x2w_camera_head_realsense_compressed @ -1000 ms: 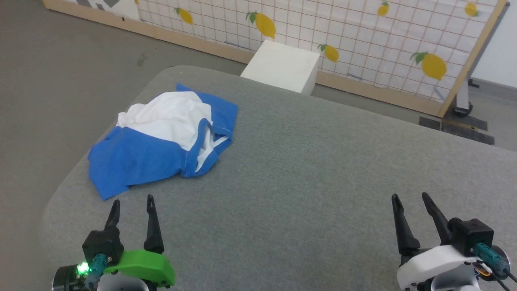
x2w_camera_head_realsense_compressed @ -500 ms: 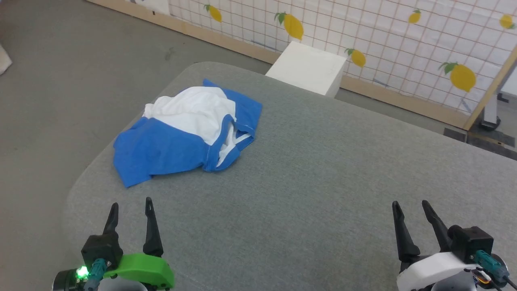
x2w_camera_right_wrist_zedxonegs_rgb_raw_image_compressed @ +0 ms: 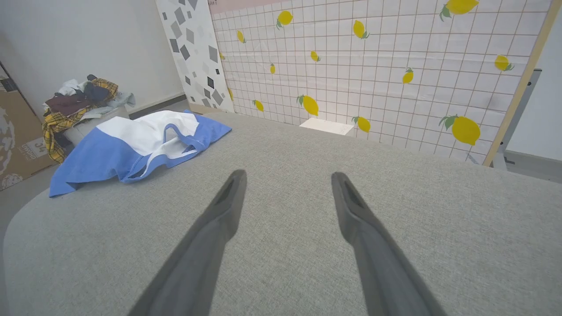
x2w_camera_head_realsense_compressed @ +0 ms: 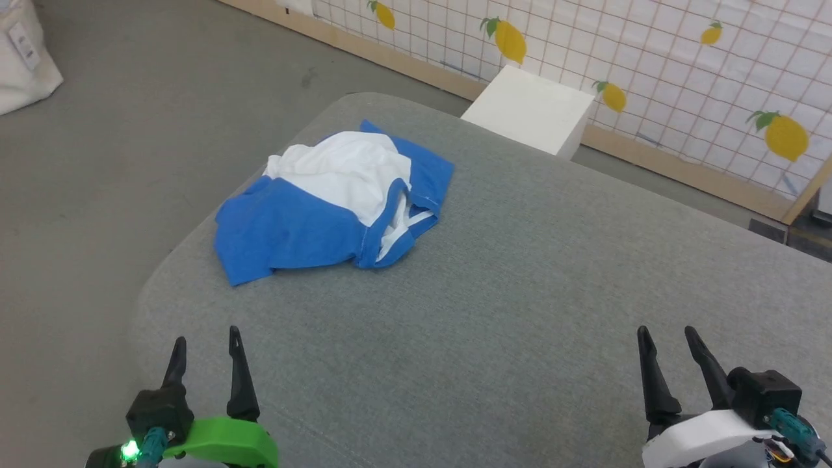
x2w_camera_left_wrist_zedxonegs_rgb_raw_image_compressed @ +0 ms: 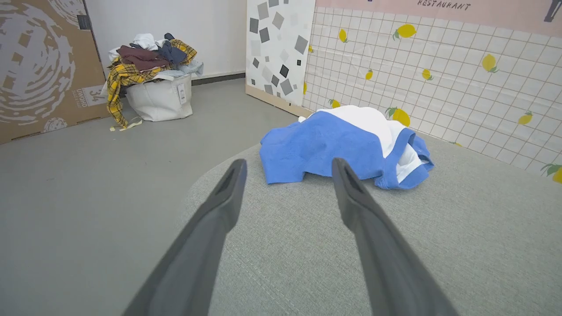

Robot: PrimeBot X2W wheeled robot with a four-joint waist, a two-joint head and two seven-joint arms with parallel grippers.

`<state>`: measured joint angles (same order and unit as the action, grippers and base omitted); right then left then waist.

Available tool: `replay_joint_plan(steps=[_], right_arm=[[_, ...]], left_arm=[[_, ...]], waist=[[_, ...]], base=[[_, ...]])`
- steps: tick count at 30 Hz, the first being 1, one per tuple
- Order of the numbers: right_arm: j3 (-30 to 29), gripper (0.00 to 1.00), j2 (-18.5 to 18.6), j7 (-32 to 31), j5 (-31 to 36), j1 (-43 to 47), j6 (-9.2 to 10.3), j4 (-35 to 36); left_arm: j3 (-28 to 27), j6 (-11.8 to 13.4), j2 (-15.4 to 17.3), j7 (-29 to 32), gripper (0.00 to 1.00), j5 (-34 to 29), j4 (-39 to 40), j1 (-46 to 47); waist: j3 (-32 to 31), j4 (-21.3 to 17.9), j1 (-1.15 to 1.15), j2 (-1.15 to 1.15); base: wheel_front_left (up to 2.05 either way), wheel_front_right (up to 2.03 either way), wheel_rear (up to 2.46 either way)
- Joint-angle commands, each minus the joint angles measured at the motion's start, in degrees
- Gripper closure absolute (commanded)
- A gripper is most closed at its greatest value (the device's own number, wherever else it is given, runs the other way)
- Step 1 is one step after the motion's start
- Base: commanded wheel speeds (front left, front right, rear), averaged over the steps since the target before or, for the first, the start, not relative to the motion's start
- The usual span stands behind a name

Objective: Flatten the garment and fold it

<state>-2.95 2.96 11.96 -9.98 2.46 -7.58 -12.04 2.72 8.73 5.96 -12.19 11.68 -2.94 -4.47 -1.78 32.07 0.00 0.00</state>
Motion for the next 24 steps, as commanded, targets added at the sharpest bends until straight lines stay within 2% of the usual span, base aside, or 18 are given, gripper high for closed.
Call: replay_joint_plan(steps=[1,8,15,18,24], right_arm=[[-0.25,0.0,-0.07,0.62,-0.51,0.87,0.07,-0.43],[-0.74,0.0,-0.07,1.28,-0.8,1.1,0.08,-0.91],[-1.59,0.0,-0.08,1.33,-0.6,1.08,0.08,-0.79],[-2.24,0.0,-0.08,0.93,-0.01,1.13,0.09,-0.22],[-4.22,0.0,-0.08,-1.24,2.42,0.6,0.09,3.09]], left_arm=[[0.18,0.54,0.43,-0.54,0.0,0.41,-0.14,-1.06],[0.75,0.51,0.62,-1.38,0.0,1.67,-0.46,-0.68],[0.25,-0.77,3.43,-0.98,0.0,3.19,-1.08,4.86],[-0.61,-2.12,5.36,-0.24,0.0,4.75,-0.91,10.04],[-2.22,-7.2,8.19,5.07,0.0,11.1,-5.76,22.53]], waist=[[0.03,0.53,0.0,0.0],[0.37,2.03,0.0,0.0],[1.07,2.57,0.0,0.0],[1.99,2.35,0.0,0.0],[5.89,-0.21,0.0,0.0]], base=[[0.0,0.0,0.0],[0.0,0.0,0.0],[0.0,0.0,0.0],[0.0,0.0,0.0],[0.0,0.0,0.0]])
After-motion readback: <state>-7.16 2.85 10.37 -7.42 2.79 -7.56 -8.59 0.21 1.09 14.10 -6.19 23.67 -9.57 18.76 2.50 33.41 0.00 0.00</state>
